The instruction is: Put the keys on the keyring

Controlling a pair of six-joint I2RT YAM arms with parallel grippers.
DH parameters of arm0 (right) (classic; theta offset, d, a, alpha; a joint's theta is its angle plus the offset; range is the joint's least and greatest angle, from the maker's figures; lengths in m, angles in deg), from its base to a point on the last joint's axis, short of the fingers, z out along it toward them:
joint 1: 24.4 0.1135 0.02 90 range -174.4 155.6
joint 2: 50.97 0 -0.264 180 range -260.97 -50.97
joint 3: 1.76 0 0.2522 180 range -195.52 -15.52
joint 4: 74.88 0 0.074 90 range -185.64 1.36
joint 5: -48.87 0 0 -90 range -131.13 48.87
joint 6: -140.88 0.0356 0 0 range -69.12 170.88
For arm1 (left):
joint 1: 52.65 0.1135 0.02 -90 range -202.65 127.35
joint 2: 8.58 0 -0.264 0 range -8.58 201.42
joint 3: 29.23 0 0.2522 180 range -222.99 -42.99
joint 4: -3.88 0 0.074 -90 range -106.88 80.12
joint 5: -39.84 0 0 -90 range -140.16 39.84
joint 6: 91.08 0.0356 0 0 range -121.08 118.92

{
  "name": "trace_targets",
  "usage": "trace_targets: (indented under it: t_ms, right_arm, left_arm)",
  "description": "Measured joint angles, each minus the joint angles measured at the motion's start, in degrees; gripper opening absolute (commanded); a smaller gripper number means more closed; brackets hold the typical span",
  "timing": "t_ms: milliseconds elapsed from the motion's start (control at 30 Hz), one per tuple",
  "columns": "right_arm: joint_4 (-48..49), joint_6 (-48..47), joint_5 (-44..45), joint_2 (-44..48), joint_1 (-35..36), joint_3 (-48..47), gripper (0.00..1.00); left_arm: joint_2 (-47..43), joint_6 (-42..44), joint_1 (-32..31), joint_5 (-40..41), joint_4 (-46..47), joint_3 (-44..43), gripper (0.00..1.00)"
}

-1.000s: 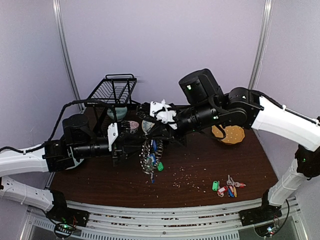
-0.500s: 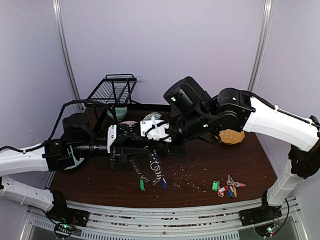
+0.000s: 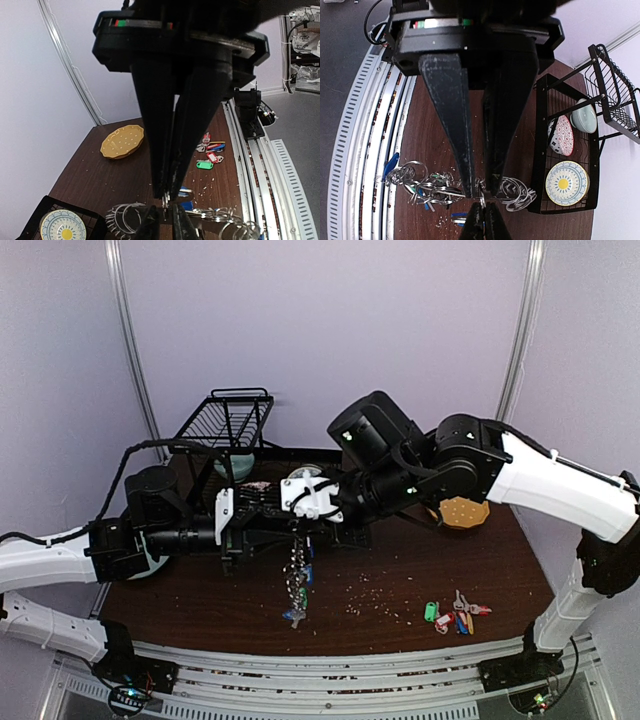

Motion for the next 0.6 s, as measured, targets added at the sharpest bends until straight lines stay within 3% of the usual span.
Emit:
trace_targets:
  t_ms: [200, 400, 533, 600]
  right_arm:
    - [0.81, 0.76, 0.00, 0.00, 0.04, -0.17, 0.00]
    - [1.29, 1.16, -0.22, 0.00, 0.09, -0.17, 0.00]
    - [3.54, 2.38, -0.52, 0.07, 0.33, 0.22, 0.23]
    - [6.80, 3.67, -1.22, 0.83, -0.15, 2.23, 0.27]
  left_arm:
    - [0.15, -0.28, -0.04, 1.25, 0.48, 0.00, 0.00]
    - [-0.57, -1.11, -0.04, 1.31, 1.38, 0.79, 0.00]
    - [-2.45, -1.81, -0.04, 1.92, 3.06, 2.40, 0.00]
    - [-3.48, -1.99, -0.04, 2.62, 3.82, 3.37, 0.00]
